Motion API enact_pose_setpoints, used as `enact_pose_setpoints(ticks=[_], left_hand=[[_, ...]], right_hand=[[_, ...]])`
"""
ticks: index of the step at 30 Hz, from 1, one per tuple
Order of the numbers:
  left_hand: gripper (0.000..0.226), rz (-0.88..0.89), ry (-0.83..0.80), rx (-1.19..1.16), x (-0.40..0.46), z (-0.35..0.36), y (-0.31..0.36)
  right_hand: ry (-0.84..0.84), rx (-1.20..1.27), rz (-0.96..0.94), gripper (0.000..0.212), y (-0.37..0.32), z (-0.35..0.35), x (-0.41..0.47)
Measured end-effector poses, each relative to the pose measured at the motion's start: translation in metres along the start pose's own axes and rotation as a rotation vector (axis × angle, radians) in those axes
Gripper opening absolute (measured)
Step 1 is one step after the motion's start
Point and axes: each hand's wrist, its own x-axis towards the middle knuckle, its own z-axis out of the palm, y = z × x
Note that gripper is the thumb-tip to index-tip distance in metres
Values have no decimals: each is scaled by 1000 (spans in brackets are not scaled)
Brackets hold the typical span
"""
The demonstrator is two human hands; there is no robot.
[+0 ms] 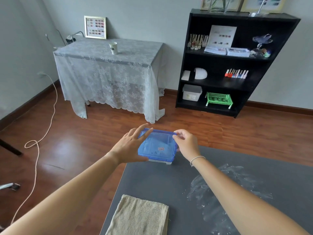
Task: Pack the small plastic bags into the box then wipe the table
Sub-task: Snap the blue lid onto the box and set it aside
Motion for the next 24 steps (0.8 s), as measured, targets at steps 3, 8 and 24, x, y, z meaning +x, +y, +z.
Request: enact_pose_setpoints(ticks=[3,8,24], left_hand=[[109,22,-35,-30,2,5,-3],[112,12,-89,-123,6,7,-8],[98,-56,-259,-150,10,11,-17]], right_hand=[[4,-22,21,15,2,0,0],[-22,-74,10,27,9,2,0],[-421,-725,-282,95,38,-4,1]])
